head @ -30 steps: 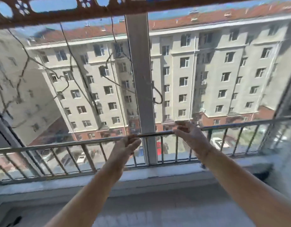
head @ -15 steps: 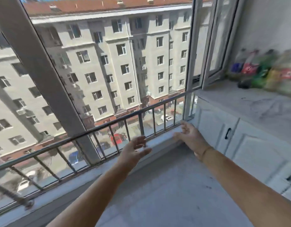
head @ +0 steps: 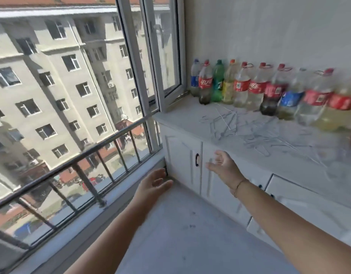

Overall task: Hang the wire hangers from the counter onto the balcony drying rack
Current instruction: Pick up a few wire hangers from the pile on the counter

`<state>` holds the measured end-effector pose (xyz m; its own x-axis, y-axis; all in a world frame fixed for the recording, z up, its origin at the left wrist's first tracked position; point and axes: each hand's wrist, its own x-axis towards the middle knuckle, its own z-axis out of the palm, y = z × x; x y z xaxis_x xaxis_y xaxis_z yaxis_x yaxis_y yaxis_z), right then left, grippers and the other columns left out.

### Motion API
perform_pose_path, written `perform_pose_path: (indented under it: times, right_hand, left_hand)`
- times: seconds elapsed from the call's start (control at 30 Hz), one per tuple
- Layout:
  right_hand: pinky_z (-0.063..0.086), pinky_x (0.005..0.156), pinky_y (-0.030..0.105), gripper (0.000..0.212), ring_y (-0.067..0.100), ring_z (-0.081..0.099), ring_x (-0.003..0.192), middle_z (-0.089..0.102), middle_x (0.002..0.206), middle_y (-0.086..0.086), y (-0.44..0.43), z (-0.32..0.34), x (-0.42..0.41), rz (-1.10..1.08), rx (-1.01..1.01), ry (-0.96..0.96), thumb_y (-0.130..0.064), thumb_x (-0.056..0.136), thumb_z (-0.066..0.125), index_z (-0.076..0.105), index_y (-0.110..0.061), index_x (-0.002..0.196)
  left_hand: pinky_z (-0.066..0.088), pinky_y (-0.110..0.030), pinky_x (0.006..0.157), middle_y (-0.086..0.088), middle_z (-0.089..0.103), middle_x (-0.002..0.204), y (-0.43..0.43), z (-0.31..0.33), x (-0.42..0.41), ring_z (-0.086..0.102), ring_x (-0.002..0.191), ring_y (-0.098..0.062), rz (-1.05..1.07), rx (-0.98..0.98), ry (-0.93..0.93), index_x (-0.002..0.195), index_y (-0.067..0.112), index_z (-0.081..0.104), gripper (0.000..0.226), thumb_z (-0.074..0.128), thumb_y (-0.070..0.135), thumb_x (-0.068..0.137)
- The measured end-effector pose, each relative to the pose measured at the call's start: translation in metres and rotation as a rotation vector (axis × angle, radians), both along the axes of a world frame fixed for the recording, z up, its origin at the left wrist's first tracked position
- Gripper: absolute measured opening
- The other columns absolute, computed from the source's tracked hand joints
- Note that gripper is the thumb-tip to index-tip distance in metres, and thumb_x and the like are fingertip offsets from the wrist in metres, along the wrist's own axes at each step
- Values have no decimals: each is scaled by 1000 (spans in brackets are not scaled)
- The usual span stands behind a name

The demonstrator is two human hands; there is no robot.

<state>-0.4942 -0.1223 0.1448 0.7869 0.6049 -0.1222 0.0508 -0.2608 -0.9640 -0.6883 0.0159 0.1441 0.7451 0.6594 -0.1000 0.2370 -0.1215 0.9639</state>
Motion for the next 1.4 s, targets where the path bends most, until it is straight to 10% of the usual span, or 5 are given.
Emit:
perform_pose_path:
  times: [0.77, 0.87, 1.03, 1.17, 1.4]
  right_hand:
    - [33, 58, 26, 27, 19, 42, 65, 49, 72, 10, -56, -54, 299, -655, 76, 361, -7, 88, 53, 54, 14, 107]
    - [41, 66, 25, 8, 16, 47, 69, 49, 76, 8, -58, -64, 323, -703, 143, 480, -9, 91, 51, 58, -6, 92]
    - [34, 64, 24, 35, 15, 40, 69, 43, 72, 3, -61, -88, 366, -755, 145, 566, -11, 93, 48, 48, 19, 111]
    - [39, 75, 28, 17, 15, 42, 71, 43, 73, 4, -58, -99, 405, -749, 163, 643, -15, 92, 49, 50, -18, 75]
    - [39, 77, 23, 28, 7, 36, 58, 34, 63, -3, -51, -118, 468, -707, 124, 750, -11, 93, 43, 37, -24, 68]
  left_hand:
    - [42, -22, 86, 1, 64, 112, 46, -31, 409, 59, 100, -7, -487, -34, 98, 119, 18, 56, 36, 67, 21, 85]
    - [41, -22, 79, 1, 63, 113, 49, -42, 447, 59, 99, -7, -539, -32, 138, 121, 17, 56, 38, 67, 23, 85]
    - [39, -23, 83, 0, 63, 111, 45, -70, 501, 59, 99, -10, -580, -42, 213, 121, 15, 57, 40, 69, 24, 83]
    - [39, -23, 83, 1, 63, 109, 40, -87, 539, 58, 98, -10, -590, -51, 261, 116, 17, 58, 34, 68, 24, 84]
    - [41, -27, 92, -1, 63, 116, 32, -116, 610, 58, 107, -15, -558, -36, 338, 123, 17, 57, 44, 69, 29, 83]
